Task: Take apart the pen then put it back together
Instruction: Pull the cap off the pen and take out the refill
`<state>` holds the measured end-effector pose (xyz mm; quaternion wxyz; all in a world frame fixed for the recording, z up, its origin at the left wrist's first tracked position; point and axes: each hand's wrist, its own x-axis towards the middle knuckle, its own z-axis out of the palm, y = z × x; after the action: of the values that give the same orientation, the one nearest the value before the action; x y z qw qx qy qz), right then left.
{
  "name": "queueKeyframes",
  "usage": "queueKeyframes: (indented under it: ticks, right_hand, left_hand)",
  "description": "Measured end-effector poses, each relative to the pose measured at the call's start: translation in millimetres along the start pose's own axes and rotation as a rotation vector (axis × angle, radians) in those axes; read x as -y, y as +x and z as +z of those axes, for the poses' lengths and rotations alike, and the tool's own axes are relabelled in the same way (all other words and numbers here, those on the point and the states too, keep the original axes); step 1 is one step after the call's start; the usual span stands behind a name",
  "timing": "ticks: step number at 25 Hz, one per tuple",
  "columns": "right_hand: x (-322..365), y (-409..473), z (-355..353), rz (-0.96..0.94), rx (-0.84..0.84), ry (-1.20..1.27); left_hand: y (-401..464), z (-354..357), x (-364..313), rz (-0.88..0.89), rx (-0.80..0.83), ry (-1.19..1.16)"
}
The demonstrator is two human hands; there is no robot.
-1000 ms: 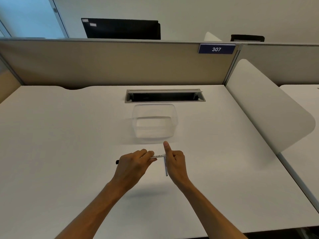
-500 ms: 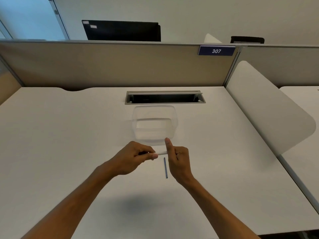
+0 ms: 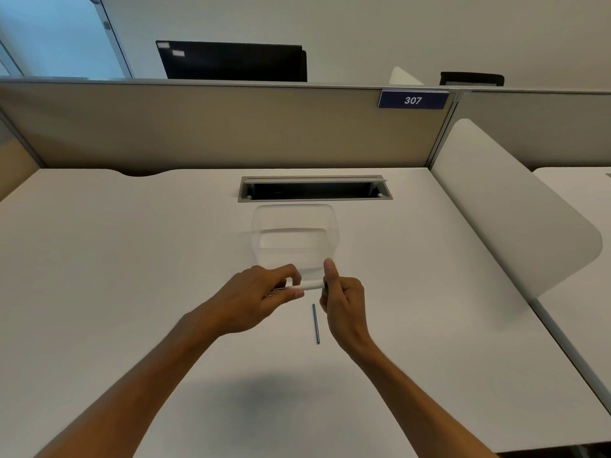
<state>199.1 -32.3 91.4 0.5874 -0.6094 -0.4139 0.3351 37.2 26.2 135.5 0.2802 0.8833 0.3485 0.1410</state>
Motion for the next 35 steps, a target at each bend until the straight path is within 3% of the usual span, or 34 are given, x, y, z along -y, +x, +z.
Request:
queueKeyframes:
  ticks: [7, 12, 19, 23, 25, 28, 33, 35]
  right_hand:
    - [9, 3, 1, 0.187, -0.009, 0.002]
    - [11, 1, 0, 0.104, 0.035, -0.014]
    - [19, 4, -2, -0.113, 0.038, -0.066]
    - [27, 6, -5, -0.481, 0.001, -0.140]
    - [26, 8, -6, -0.570, -0.008, -0.167]
    - [21, 7, -5, -0.424, 0.007, -0.134]
    - [20, 6, -6, -0.008, 0.052, -0.075]
    - [23, 6, -6, 0.098, 0.042, -0.046]
  left_hand:
    - [-8, 13, -3, 0.268, -0.340, 0.426]
    - [-11, 13, 1, 0.327, -0.415, 0.392]
    - [-1, -11, -4, 0.122, -0.158, -0.055]
    - [3, -25, -14, 0.043, 0.042, -0.338]
    - [6, -28, -15, 0.015, 0.120, -0.413]
    - [5, -25, -13, 0.014, 0.053, -0.337]
    - [-2, -17, -10, 0.267, -0.245, 0.299]
    - [-3, -14, -10, 0.336, -0.306, 0.418]
